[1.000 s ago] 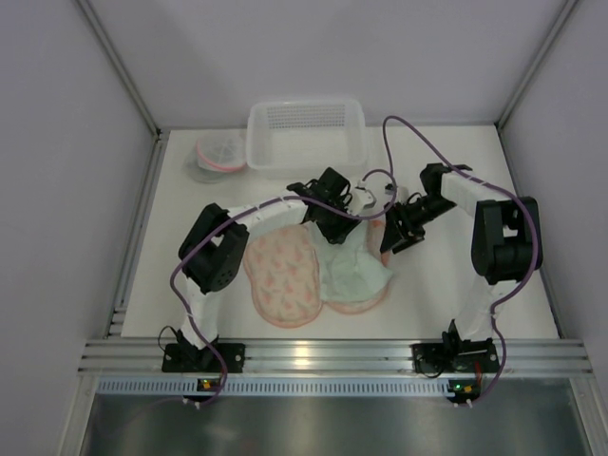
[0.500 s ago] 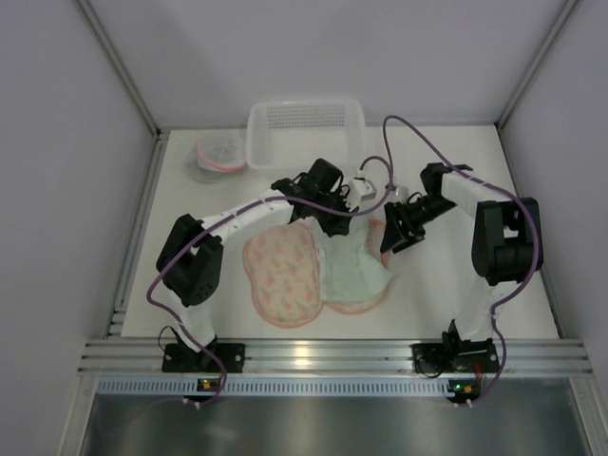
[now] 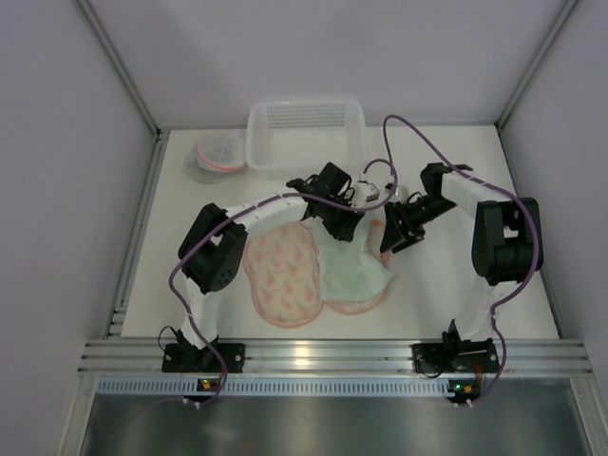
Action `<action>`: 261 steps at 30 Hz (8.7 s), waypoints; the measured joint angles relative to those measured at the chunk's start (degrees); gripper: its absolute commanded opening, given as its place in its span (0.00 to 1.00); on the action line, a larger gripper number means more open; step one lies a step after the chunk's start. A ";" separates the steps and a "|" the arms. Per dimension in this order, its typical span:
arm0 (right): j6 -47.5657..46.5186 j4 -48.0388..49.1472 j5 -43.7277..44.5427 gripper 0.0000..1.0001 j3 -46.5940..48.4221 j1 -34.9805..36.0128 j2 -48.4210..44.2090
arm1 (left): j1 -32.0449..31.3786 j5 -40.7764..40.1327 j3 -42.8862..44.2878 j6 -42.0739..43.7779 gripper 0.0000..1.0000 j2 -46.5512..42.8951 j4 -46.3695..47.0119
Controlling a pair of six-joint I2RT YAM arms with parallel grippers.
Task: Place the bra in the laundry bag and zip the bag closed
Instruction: Adjust the bra in the laundry bag, then close the laundry bag at the center of the board, then zip the zipper on the laundry bag.
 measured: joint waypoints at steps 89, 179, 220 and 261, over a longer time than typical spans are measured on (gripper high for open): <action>5.86 5.60 3.74 0.67 -1.46 -8.09 -0.52 | 20.76 14.73 -9.64 -5.68 0.00 -21.64 -12.68; -6.14 -4.94 6.56 0.67 16.96 -10.29 3.23 | 17.68 31.12 -9.33 18.56 0.27 2.27 -28.48; -4.85 -3.87 6.45 0.66 24.59 -12.48 10.29 | 7.58 -4.81 33.79 45.81 0.52 23.08 -32.92; 2.54 11.15 9.97 0.06 0.20 -4.52 3.34 | 3.91 9.01 -17.59 11.30 0.48 -6.36 -7.98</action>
